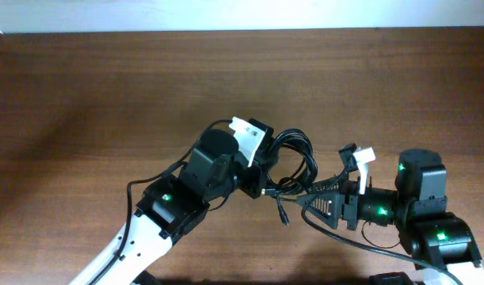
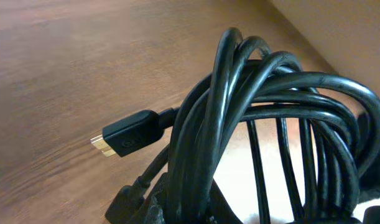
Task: Untangle cables
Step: 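Move the right gripper toward the held bundle and grasp a loop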
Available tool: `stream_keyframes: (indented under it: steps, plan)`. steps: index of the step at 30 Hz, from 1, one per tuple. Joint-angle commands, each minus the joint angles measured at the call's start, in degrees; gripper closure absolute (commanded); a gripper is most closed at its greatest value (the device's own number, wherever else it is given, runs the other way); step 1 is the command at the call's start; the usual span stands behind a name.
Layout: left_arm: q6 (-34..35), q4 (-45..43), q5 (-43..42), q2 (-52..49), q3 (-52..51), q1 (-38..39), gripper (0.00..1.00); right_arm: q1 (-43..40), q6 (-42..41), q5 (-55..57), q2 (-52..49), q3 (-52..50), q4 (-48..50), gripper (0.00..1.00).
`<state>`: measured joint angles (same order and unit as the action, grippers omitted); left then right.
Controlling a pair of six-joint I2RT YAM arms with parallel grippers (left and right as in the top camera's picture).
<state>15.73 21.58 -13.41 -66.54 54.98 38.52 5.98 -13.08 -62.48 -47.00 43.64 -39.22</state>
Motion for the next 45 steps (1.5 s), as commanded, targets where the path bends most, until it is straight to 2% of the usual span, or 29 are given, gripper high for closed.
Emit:
stream_keyframes:
  steps: [1, 3, 9, 16, 18, 20, 24, 25, 26, 28, 39, 41, 45]
  plan:
    - [3.82, -0.9, 2.08, -0.11, 0.59, 0.04, 1.0, -0.37, 0.81, -2.43, 0.02, 1.05, 0.04, 0.3]
    - [6.67, -2.12, 2.1, -0.11, 0.59, 0.07, 1.0, -0.37, 0.81, -2.45, 0.02, 1.05, 0.04, 0.31]
    - [9.16, -6.03, 2.01, -0.11, 0.59, 0.13, 1.0, -0.37, 0.79, -2.49, 0.02, 1.05, -0.83, 0.34]
    - [9.11, -5.64, 1.84, -0.28, 0.57, 0.11, 1.0, -0.37, 0.81, -2.47, 0.02, 1.05, -0.13, 0.57]
    - [9.09, -4.7, 1.84, -1.31, 0.57, 0.11, 1.0, -0.37, 0.81, -2.47, 0.02, 1.05, 0.35, 0.71]
    - [9.11, -4.37, 1.03, -3.1, 0.57, 0.11, 1.0, -0.37, 0.81, -2.47, 0.02, 1.05, 0.68, 0.79]
    - [9.11, -4.46, -2.23, -4.7, 0.57, 0.13, 1.0, -0.37, 0.81, -2.45, 0.02, 1.05, 0.7, 0.8]
    - [9.11, -4.66, -2.73, -4.7, 0.57, 0.13, 1.0, -0.37, 0.81, -2.43, 0.02, 1.05, 0.72, 0.79]
    - [9.11, -5.77, -5.16, -4.7, 0.57, 0.11, 1.0, -0.39, 0.81, -2.19, 0.02, 1.05, 0.72, 0.71]
    - [9.09, -7.82, -8.33, -4.7, 0.57, 0.13, 1.0, -0.39, 0.79, -1.77, 0.02, 1.05, 0.72, 0.7]
    - [9.07, -8.2, -9.4, -4.7, 0.57, 2.75, 1.0, -0.39, 0.79, -1.75, 0.02, 1.05, 0.72, 0.7]
    - [9.07, -7.76, -9.38, -4.7, 0.57, 2.75, 1.0, -0.39, 0.79, -1.75, 0.02, 1.05, 0.72, 0.71]
    - [9.07, -7.52, -9.35, -4.7, 0.57, 2.75, 1.0, -0.39, 0.76, -1.31, 0.02, 1.05, 0.74, 0.84]
